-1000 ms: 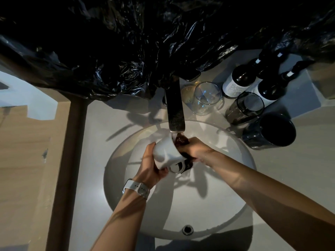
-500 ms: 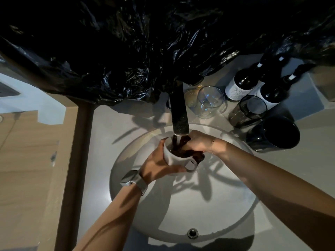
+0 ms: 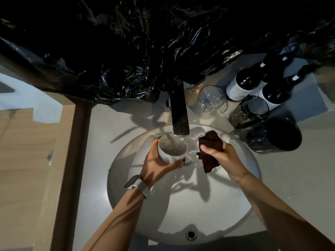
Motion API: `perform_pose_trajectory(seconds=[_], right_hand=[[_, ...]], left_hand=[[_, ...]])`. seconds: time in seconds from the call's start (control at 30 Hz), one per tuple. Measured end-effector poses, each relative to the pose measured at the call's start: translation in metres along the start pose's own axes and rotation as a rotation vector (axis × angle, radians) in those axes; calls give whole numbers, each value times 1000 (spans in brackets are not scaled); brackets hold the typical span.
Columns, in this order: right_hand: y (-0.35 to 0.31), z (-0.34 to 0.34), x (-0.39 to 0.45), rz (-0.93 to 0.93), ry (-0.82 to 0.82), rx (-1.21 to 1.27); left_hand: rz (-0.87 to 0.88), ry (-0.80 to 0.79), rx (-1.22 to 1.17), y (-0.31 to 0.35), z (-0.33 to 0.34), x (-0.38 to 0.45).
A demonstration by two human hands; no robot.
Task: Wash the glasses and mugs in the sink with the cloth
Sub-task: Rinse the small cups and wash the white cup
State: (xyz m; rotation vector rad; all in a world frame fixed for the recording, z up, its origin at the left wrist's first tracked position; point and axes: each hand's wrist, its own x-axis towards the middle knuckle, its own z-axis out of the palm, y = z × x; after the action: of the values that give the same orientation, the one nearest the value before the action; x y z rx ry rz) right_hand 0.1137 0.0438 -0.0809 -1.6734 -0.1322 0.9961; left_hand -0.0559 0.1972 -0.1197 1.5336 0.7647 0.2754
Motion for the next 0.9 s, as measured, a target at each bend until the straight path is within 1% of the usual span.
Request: perform_pose_trajectory(seconds=[0.1, 0.23, 0.3, 0.37, 0.43, 0.53, 0.6, 0.63, 0.7, 0.73, 0.83, 0.9], right_hand=[[7, -5, -8, 59, 32, 46], [12, -9, -21, 75, 40, 119], [14, -10, -28, 67, 55, 167], [14, -10, -33, 66, 74, 201], [12, -11, -35, 53, 64, 178], [-2, -5, -34, 32, 48, 120], [-12, 3, -31, -11, 39, 82], [-16, 10, -29, -27, 27, 67], [-20, 24, -23, -29, -13, 86], [-21, 31, -20, -23, -25, 107], [-20, 47, -11, 0, -28, 180], [-19, 53, -7, 7, -33, 241]], left_hand=[[-150, 10, -230, 10, 9, 3], [-393, -95, -458, 23, 22, 10], [-541, -145, -544, 30, 27, 9], [-636, -164, -568, 37, 29, 6], [-663, -144, -552, 38, 30, 5], [-629, -71, -482, 38, 31, 3], [-606, -12, -507, 41, 33, 2], [-602, 43, -534, 43, 33, 1], [-582, 134, -569, 46, 32, -2], [-568, 148, -564, 47, 32, -3], [-519, 153, -566, 42, 29, -9], [-468, 155, -528, 39, 21, -14]])
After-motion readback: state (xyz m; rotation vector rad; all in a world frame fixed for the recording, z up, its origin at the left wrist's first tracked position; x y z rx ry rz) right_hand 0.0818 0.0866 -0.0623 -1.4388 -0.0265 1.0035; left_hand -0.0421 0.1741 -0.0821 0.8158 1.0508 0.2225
